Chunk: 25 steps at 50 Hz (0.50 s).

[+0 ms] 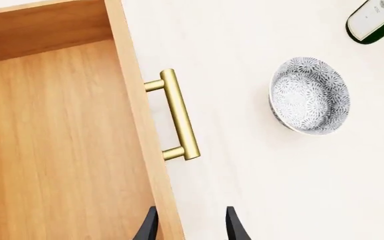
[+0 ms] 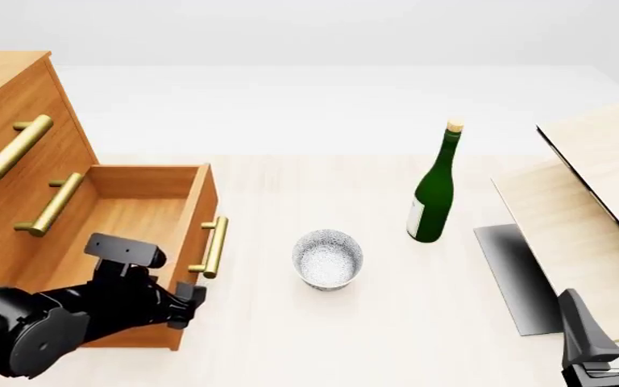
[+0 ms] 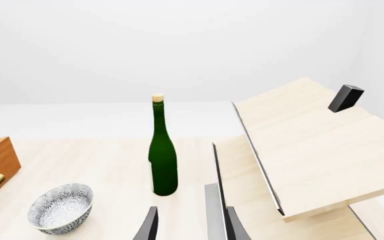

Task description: Put the bowl in the bottom drawer of the cabinet and close it.

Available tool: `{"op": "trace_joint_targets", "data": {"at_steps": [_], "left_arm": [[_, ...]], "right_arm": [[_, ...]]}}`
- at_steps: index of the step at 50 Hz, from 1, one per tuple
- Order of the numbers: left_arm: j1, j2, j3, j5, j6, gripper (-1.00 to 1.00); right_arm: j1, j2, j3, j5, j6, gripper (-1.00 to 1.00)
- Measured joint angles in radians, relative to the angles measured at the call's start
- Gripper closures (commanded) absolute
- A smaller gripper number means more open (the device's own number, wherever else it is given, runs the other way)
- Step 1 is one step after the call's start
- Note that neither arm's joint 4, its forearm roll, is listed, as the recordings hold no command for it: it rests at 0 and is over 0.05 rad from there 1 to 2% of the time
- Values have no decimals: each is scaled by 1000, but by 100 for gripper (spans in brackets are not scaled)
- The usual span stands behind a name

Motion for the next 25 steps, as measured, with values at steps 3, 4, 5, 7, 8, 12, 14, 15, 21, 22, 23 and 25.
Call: {"op": "trace_joint_targets", "data": {"at_steps": [3,4,5,7,8,12,14,15,21,22,23,25], "left_arm": [[-2,-13,3,7,7,-100],[-2,-18,4,10,10,-100],[-3,-23,5,13,13,-100],[-4,-33,7,18,18,-100],[-5,-38,7,21,22,-100],[-10,-62,8,31,40,-100],[-13,-75,8,36,49,-100],[-15,-82,7,39,53,-100],[-18,-121,6,53,78,-100],[-18,-129,6,56,81,-100],[-19,-136,5,60,84,-100],[-19,-152,5,67,88,-100]], "right_arm": [[0,0,0,0,0,-100],[0,0,0,0,0,-100],[0,0,0,0,0,-100],[0,0,0,0,0,-100],[0,0,0,0,0,-100],[0,0,0,0,0,-100],[0,0,0,0,0,-100],[0,0,0,0,0,-100],[0,0,0,0,0,-100],[0,0,0,0,0,-100],[0,0,0,0,0,-100],[0,0,0,0,0,-100]]}}
